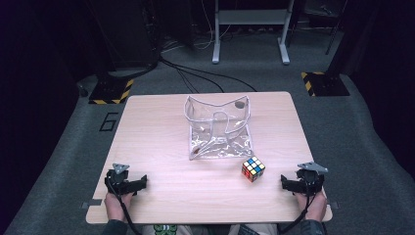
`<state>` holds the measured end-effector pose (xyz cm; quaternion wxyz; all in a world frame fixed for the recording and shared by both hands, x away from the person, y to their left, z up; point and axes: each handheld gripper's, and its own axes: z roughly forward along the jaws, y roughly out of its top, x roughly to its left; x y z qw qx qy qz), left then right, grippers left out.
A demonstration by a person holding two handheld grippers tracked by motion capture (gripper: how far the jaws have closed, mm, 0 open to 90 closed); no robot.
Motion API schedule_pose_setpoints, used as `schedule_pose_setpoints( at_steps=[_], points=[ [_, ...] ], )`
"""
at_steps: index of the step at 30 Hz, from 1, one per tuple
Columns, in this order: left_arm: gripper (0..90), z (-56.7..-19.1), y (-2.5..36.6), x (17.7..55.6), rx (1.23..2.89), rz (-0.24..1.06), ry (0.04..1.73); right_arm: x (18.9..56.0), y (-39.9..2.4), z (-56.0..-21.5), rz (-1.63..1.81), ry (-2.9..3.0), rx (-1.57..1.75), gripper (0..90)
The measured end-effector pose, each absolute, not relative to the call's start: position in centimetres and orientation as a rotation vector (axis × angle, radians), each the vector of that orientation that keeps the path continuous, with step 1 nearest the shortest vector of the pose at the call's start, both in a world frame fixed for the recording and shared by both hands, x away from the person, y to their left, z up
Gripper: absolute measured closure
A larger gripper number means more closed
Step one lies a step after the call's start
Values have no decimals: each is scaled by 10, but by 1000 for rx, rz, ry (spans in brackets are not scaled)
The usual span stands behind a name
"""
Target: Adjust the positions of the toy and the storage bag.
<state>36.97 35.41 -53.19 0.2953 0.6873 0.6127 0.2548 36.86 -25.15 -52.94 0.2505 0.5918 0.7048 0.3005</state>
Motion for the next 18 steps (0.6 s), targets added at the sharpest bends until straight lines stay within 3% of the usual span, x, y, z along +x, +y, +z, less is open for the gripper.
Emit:
schedule_pose_setpoints(
  at_steps=[18],
  points=[
    [20, -532, 354, 370, 1835, 679, 1618, 368, -251, -530, 818, 1903, 1617, 20]
  ],
)
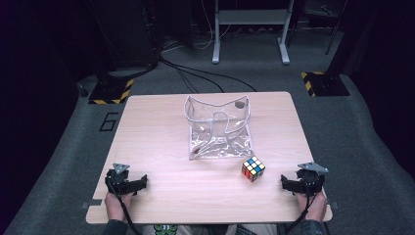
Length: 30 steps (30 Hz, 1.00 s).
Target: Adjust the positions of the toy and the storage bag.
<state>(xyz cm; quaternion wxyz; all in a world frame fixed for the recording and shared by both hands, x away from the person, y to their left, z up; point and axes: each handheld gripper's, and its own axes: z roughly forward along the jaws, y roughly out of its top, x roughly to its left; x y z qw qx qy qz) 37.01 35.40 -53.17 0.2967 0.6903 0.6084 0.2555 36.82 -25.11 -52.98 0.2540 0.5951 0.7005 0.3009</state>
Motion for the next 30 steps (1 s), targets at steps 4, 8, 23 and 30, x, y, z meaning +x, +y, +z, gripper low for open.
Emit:
schedule_pose_setpoints(
  at_steps=[4, 8, 23, 30],
  points=[
    [21, -532, 353, 370, 1827, 680, 1624, 368, -251, -530, 820, 1906, 1617, 20],
    [21, -532, 353, 370, 1827, 681, 1624, 369, -251, -530, 820, 1909, 1616, 17],
    [27, -532, 354, 370, 1833, 682, 1619, 369, -250, -529, 799, 1906, 1628, 8],
    [27, -532, 354, 370, 1834, 682, 1618, 363, -247, -519, 878, 1872, 1604, 17]
  ],
)
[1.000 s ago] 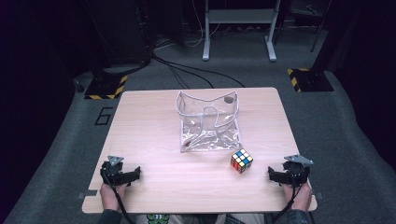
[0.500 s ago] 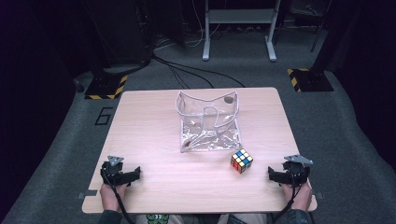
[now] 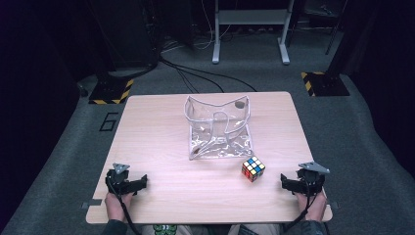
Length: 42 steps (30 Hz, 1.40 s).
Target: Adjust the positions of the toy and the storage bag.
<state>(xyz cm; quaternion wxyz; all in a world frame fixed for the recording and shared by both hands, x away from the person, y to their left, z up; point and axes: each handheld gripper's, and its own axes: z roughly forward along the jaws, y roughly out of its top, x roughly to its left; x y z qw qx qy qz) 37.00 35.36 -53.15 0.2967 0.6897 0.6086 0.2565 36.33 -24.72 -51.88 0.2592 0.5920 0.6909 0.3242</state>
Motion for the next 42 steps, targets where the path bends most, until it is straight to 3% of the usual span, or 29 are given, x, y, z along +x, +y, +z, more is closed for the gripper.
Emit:
schedule_pose_setpoints(
  at_steps=[13, 42],
  points=[
    [27, -532, 354, 370, 1835, 684, 1615, 363, -217, -494, 962, 1940, 1502, 23],
    [27, -532, 354, 371, 1839, 682, 1611, 369, -178, -481, 1020, 2099, 1375, 44]
  ],
)
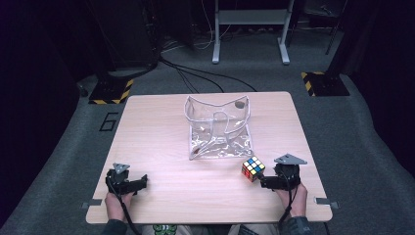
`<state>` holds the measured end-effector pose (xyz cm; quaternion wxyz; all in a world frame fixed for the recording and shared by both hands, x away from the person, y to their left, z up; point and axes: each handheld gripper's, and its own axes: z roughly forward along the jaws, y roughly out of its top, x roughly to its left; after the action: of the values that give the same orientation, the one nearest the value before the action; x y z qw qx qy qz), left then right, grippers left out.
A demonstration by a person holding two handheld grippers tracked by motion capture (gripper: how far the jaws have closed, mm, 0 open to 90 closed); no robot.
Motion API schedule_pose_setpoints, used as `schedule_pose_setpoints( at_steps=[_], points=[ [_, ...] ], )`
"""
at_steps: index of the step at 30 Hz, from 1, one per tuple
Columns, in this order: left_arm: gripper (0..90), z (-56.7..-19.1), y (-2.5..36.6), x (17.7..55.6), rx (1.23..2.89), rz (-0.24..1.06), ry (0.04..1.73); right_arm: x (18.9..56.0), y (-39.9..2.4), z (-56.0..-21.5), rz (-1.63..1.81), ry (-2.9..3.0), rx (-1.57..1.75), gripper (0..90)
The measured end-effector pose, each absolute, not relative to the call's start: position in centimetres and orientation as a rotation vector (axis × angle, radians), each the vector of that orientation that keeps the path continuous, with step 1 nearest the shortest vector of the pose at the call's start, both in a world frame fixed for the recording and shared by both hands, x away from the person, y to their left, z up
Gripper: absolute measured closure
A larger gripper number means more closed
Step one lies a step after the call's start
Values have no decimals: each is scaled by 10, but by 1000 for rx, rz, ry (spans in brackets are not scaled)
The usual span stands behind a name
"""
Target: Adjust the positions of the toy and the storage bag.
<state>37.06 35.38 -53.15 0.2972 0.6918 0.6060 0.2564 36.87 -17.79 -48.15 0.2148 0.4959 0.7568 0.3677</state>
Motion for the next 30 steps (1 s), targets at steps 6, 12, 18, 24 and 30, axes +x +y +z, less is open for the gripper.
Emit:
schedule_pose_setpoints(
  at_steps=[6, 12, 18, 24, 30],
  points=[
    [28, -532, 354, 371, 1839, 682, 1611, 369, -168, -481, 1025, 2133, 1336, 48],
    [28, -532, 354, 371, 1839, 682, 1610, 372, -160, -483, 1029, 2167, 1311, 52],
    [28, -532, 354, 371, 1839, 682, 1611, 376, -152, -485, 1020, 2205, 1294, 51],
    [28, -532, 354, 371, 1839, 682, 1610, 382, -145, -490, 1012, 2229, 1307, 41],
    [30, -532, 354, 371, 1840, 682, 1606, 387, -138, -493, 991, 2243, 1318, 35]
  ],
)
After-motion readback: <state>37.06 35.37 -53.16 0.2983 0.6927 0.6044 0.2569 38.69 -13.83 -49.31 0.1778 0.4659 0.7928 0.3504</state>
